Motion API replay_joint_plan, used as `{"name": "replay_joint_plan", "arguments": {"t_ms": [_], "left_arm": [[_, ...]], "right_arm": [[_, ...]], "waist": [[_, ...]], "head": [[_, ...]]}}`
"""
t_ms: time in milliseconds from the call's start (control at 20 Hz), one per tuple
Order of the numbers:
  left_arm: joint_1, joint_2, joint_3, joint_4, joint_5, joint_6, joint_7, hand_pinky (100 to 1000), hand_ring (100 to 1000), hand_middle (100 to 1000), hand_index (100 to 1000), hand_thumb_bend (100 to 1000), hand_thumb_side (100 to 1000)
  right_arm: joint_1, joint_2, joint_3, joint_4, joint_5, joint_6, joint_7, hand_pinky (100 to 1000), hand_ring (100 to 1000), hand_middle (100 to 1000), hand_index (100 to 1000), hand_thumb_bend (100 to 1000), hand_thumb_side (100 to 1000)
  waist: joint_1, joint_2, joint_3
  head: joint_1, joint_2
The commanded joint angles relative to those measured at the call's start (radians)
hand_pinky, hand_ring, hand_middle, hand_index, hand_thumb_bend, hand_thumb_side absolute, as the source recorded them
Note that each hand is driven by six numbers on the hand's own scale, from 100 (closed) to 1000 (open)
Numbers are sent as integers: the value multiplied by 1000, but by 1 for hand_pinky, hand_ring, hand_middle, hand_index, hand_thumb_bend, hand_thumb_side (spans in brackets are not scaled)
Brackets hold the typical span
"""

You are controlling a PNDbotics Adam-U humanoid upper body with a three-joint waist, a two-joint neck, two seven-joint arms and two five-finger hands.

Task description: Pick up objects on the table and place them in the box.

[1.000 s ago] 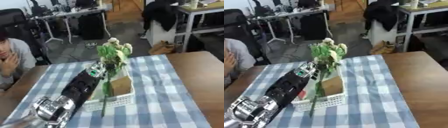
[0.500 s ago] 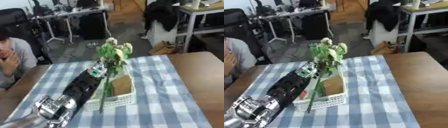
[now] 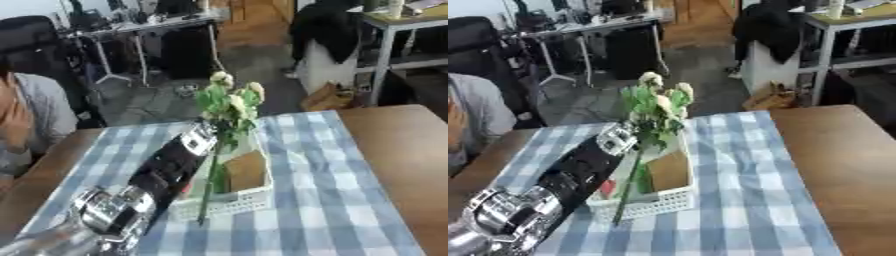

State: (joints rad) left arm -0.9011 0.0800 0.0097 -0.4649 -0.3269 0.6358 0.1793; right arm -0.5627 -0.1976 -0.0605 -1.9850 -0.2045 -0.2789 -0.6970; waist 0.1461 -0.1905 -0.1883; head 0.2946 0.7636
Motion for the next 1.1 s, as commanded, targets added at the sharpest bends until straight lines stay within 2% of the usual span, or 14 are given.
{"name": "replay_joint_plan", "arguments": {"t_ms": [50, 100, 150, 200, 250, 300, 350, 400, 550, 600, 650, 700, 1100], "left_arm": [[-34, 31, 9, -18, -23, -20, -6, 180, 594, 561, 776, 100, 669], [-35, 30, 9, -20, -26, -29, -7, 215, 638, 678, 842, 100, 683], [-36, 30, 9, -21, -29, -35, -8, 215, 638, 678, 842, 100, 683], [-37, 30, 8, -23, -33, -45, -8, 529, 921, 897, 952, 100, 736], [-38, 30, 8, -23, -37, -55, -9, 558, 940, 912, 962, 100, 743], [-38, 30, 9, -24, -39, -63, -10, 640, 988, 962, 994, 100, 783], [-38, 30, 11, -24, -39, -69, -10, 640, 988, 962, 994, 100, 783], [-39, 29, 12, -24, -39, -74, -10, 692, 1000, 1000, 1000, 100, 812], [-40, 27, 14, -27, -34, -85, -8, 734, 1000, 1000, 1000, 100, 835], [-40, 26, 13, -27, -32, -87, -5, 810, 1000, 1000, 1000, 100, 864], [-40, 26, 13, -28, -30, -90, -4, 810, 1000, 1000, 1000, 100, 864], [-40, 26, 13, -29, -29, -92, -3, 875, 1000, 1000, 1000, 100, 868], [-48, 26, 9, -38, -45, -97, 25, 969, 1000, 1000, 1000, 100, 884]], "right_arm": [[-22, -2, 4, -15, -6, 0, 3, 524, 516, 401, 443, 100, 459], [-22, -1, 4, -15, -7, 1, 3, 524, 515, 401, 443, 100, 459], [-22, -2, 4, -15, -7, 1, 3, 524, 515, 401, 443, 100, 459], [-22, -1, 4, -15, -8, 1, 3, 524, 515, 401, 442, 100, 460], [-22, -1, 4, -15, -8, 1, 3, 524, 515, 401, 442, 100, 459], [-22, -1, 4, -15, -8, 1, 3, 524, 515, 401, 443, 100, 459], [-22, -2, 4, -15, -8, 1, 4, 524, 515, 401, 443, 100, 459], [-22, -2, 5, -15, -9, 1, 4, 524, 515, 400, 443, 100, 460], [-22, -2, 5, -15, -11, 1, 6, 524, 515, 400, 442, 100, 460], [-22, -1, 6, -15, -11, 1, 6, 523, 514, 400, 442, 100, 460], [-22, -1, 6, -15, -12, 1, 7, 523, 514, 400, 442, 100, 460], [-22, -1, 6, -15, -12, 1, 7, 524, 514, 400, 443, 100, 460], [-22, -1, 5, -15, -14, 3, 7, 524, 514, 400, 443, 100, 461]], "waist": [[8, -2, 3], [8, -2, 3], [8, -2, 3], [8, -2, 3], [8, -2, 3], [8, -2, 3], [8, -2, 4], [8, -2, 4], [8, -1, 4], [8, -1, 5], [8, 0, 5], [8, 0, 5], [8, 0, 5]], "head": [[-1, 6], [-1, 6], [-1, 6], [0, 6], [0, 6], [0, 6], [0, 6], [0, 6], [-1, 6], [-3, 6], [-3, 6], [-4, 6], [-5, 6]]}}
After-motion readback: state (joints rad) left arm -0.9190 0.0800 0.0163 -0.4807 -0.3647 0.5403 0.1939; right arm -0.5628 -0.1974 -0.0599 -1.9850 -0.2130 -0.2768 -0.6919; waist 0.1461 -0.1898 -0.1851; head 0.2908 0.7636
